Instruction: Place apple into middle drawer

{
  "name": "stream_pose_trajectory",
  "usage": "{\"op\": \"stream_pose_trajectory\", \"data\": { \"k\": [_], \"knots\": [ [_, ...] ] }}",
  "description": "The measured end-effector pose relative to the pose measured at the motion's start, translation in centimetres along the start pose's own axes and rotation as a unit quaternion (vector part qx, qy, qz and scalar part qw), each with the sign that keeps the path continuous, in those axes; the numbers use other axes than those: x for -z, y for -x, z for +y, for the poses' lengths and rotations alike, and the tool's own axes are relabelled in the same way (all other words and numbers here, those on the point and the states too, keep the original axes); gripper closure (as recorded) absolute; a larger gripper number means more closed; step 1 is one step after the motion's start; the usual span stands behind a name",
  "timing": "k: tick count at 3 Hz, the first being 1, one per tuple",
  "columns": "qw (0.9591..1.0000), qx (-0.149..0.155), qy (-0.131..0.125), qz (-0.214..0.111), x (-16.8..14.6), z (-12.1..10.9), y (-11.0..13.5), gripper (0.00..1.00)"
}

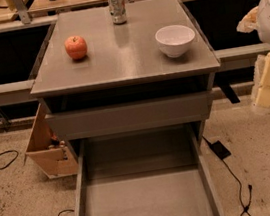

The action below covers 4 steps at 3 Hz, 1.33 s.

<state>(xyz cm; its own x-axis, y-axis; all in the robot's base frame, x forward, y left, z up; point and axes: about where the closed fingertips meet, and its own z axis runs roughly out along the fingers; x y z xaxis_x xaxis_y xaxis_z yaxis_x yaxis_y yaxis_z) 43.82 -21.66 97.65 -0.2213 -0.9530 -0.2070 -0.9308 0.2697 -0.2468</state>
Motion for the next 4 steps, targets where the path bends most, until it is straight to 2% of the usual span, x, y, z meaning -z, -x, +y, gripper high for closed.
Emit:
{"op": "stream_pose_trajectory", "data": {
  "k": [1,2,3,4],
  "knots": [
    [1.0,0.0,0.0,0.0,0.0,0.0,0.0,0.0],
    [0.9992,-0.004,-0.026,-0.028,-0.4,-1.2,0.6,0.0],
    [0.9899,-0.041,-0.067,-0.118,-2.5,-4.6,3.9,0.0],
    [0.9722,-0.062,-0.096,-0.204,-3.6,-7.9,7.9,0.0]
  ]
}}
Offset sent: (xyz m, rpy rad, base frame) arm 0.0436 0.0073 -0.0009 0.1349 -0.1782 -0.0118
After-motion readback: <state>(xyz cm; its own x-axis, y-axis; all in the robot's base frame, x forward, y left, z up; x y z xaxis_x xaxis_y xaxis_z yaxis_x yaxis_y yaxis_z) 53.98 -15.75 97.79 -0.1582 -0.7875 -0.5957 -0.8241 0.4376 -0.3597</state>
